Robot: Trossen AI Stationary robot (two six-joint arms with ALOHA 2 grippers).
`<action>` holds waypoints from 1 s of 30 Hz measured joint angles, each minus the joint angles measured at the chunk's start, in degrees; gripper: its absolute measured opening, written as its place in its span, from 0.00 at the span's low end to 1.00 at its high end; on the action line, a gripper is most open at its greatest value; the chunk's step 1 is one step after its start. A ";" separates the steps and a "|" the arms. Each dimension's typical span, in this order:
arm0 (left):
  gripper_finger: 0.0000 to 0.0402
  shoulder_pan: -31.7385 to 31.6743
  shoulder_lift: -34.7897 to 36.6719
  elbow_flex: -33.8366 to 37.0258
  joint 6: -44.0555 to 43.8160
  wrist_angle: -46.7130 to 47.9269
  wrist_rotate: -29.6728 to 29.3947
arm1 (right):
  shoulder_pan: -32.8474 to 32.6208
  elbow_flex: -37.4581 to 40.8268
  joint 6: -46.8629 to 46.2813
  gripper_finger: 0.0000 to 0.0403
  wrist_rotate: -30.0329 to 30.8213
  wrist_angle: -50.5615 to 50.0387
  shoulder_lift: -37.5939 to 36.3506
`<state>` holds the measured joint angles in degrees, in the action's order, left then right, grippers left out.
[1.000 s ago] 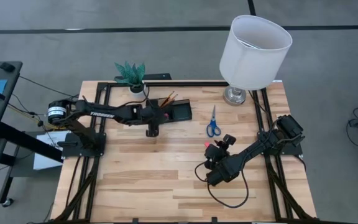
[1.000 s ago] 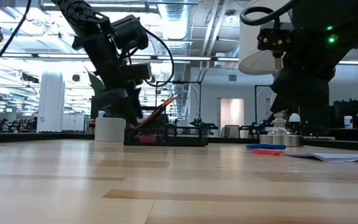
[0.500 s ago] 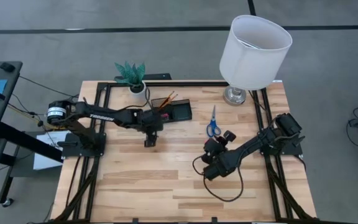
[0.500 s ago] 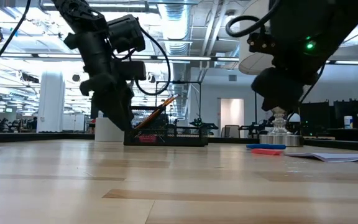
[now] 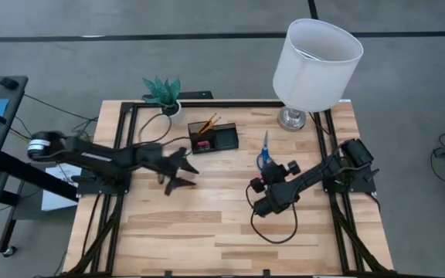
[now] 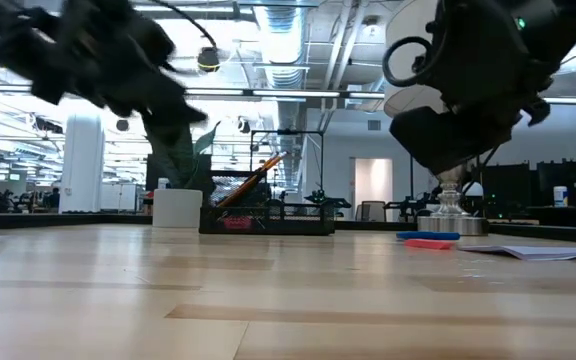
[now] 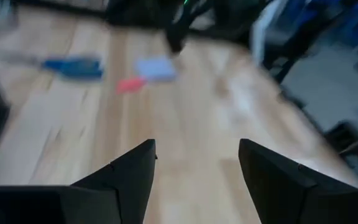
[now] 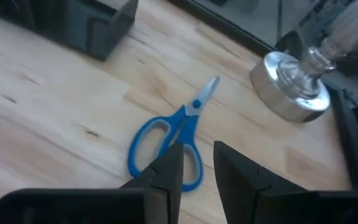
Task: Pick and place office supplies into organizer
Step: Put the pink eraser into the black desk organizer
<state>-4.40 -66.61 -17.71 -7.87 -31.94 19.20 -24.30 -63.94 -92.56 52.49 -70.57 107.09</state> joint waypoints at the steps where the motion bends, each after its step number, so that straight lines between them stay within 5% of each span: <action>1: 0.56 1.06 2.19 1.47 -0.21 -1.95 -0.52 | -0.07 0.58 -0.97 0.20 0.55 1.08 0.00; 8: 0.56 7.60 15.61 7.58 0.91 -4.72 -6.42 | -0.72 5.80 -7.59 0.20 0.16 5.52 0.00; 16: 0.56 11.12 21.49 9.42 5.69 -3.49 -6.52 | -5.42 14.62 -9.75 0.18 -0.20 14.87 -6.79; 24: 0.56 11.65 21.68 9.44 7.38 -1.64 -6.51 | -11.94 31.48 4.07 0.11 1.76 43.73 -20.39; 30: 0.56 11.65 21.68 9.44 7.35 -1.67 -6.51 | -11.42 41.01 13.11 0.07 3.14 65.11 -21.61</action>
<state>7.25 -44.93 -8.27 -0.51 -33.61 12.69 -35.71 -22.93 -79.44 55.64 -5.46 85.48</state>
